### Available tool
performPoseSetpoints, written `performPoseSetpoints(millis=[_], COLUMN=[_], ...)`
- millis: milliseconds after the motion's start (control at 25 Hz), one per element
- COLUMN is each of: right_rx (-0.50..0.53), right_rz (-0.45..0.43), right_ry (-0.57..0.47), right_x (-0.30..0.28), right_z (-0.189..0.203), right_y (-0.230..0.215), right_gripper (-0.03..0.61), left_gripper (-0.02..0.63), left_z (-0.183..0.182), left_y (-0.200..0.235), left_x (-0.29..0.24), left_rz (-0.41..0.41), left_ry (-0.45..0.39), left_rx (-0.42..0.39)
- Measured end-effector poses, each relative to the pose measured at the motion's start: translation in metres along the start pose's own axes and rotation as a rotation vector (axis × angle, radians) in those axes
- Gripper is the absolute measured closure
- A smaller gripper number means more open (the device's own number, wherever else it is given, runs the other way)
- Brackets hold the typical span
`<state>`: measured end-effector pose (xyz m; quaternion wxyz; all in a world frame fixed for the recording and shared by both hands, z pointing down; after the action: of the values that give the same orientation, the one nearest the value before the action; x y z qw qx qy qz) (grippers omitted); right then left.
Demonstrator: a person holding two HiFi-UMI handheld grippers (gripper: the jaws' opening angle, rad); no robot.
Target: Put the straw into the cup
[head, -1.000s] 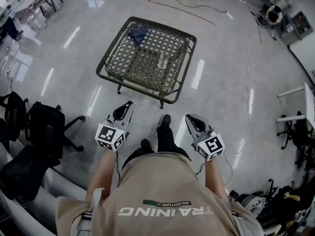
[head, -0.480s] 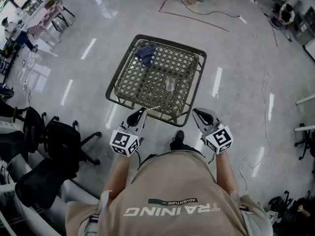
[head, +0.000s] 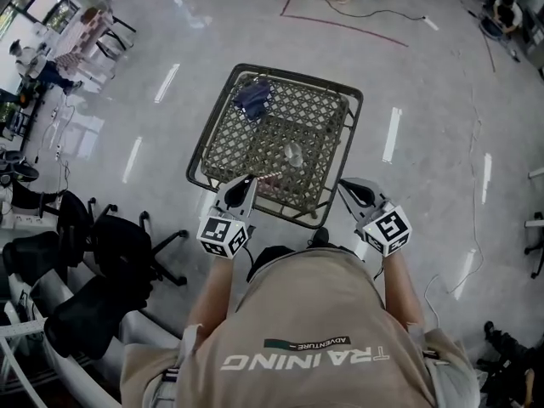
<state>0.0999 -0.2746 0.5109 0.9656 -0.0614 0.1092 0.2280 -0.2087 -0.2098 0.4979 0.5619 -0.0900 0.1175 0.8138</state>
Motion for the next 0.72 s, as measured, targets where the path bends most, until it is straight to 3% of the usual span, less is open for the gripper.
performPoseSetpoints(millis=[400,720], right_rx=[0.089,0.062], right_rz=[-0.012,0.053], right_ry=[0.036,0.069], right_x=[-0.021,-0.023], right_z=[-0.024,-0.029], right_y=[-0.017,-0.019], right_gripper=[0.560,0.560], left_gripper=[0.577,0.577], left_z=[-0.012,0.009], left_y=[0.026,0.048], left_x=[-0.062,-0.110], left_rz=[0.054,0.139], left_ry=[0.011,0.109], left_rx=[-0.044,-0.044])
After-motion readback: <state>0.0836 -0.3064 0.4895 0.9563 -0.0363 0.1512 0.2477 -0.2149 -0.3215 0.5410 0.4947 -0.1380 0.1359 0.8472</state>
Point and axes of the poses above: the fingertips, and each gripper's own axes: x backward along the fingers, y to its left, z out of its underside, the point moved 9 cm from there along x, backward along the fingers, and after that the axes turned 3 degrees about y, right-handed, at the moved point
